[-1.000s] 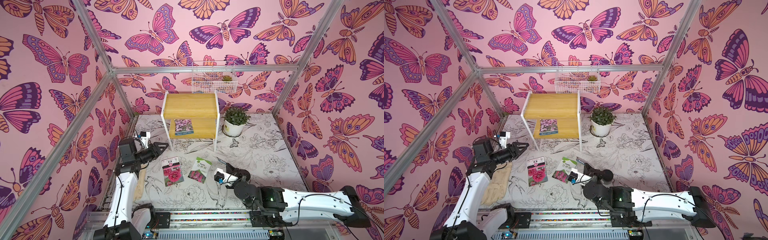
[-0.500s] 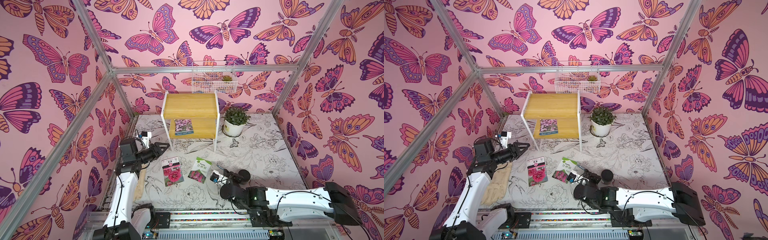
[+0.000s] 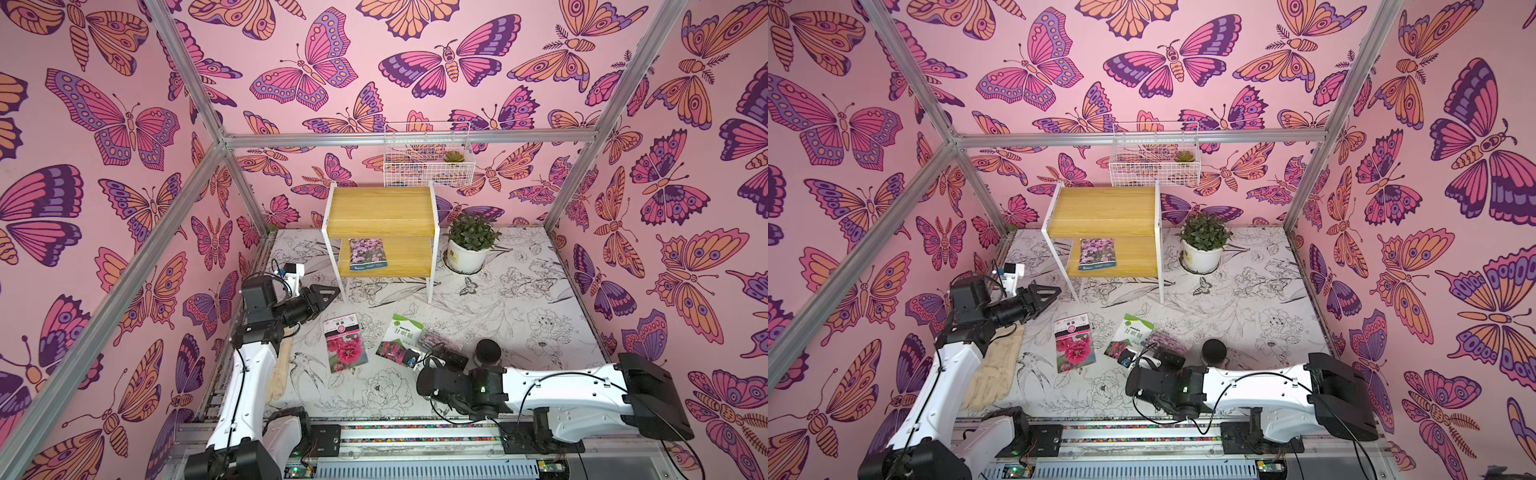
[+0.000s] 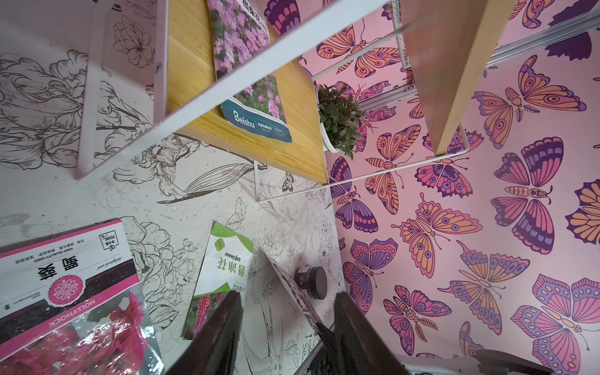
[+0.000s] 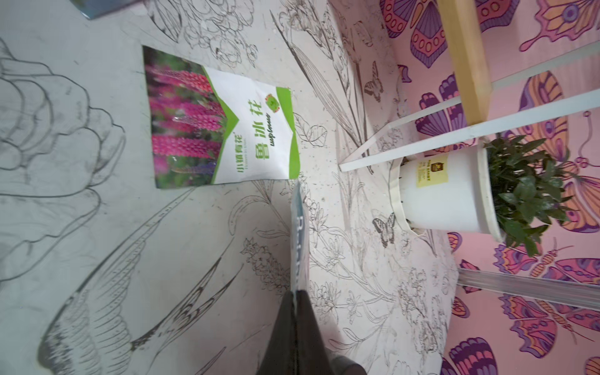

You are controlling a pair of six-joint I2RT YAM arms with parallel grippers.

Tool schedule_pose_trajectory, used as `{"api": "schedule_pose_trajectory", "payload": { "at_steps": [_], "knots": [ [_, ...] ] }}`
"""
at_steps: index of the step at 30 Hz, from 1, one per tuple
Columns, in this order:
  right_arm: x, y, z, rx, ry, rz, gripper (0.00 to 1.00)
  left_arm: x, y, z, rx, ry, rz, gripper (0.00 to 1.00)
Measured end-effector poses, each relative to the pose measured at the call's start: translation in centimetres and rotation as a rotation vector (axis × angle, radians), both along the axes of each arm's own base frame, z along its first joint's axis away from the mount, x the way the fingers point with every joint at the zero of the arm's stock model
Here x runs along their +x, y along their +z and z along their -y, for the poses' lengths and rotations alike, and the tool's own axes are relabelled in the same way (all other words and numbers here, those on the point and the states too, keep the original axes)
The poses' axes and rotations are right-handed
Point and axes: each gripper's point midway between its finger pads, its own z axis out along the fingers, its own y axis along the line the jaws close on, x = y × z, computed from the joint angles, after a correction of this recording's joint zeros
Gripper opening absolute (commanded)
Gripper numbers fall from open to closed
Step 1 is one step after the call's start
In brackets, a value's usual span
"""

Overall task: Take the seed bag off the shelf
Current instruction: Place the seed packet at the center of the board.

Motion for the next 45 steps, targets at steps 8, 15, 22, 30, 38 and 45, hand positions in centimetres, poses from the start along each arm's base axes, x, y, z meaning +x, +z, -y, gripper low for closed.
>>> {"api": "schedule_pose_trajectory", "payload": {
  "at_steps": [8, 15, 22, 30, 38, 45],
  "knots": [
    [-1.9, -2.2, -0.5, 0.002, -0.019, -0.177, 0.0, 0.2, 0.0, 0.0, 0.003, 0.0, 0.0, 0.5],
    [-3.4, -4.9, -1.3, -0.013, -0.032, -0.308, 0.0, 0.2, -0.1, -0.1, 0.005, 0.0, 0.001, 0.5],
    [-4.1, -6.7, -1.7, 0.009, -0.027, -0.396, 0.0, 0.2, -0.1, -0.1, 0.005, 0.0, 0.001, 0.5],
    [-4.6, -10.5, -1.1, -0.024, -0.05, -0.471, 0.0, 0.2, 0.0, -0.1, 0.005, 0.0, 0.001, 0.51],
    [-4.1, -10.3, -2.8, 0.017, -0.064, -0.465, 0.19, 0.3, 0.2, -0.1, 0.006, 0.0, 0.008, 0.51],
    [-4.6, -9.4, -2.3, 0.002, -0.063, -0.489, 0.55, 0.3, 0.2, 0.1, -0.005, -0.02, 0.003, 0.37]
  ]
}}
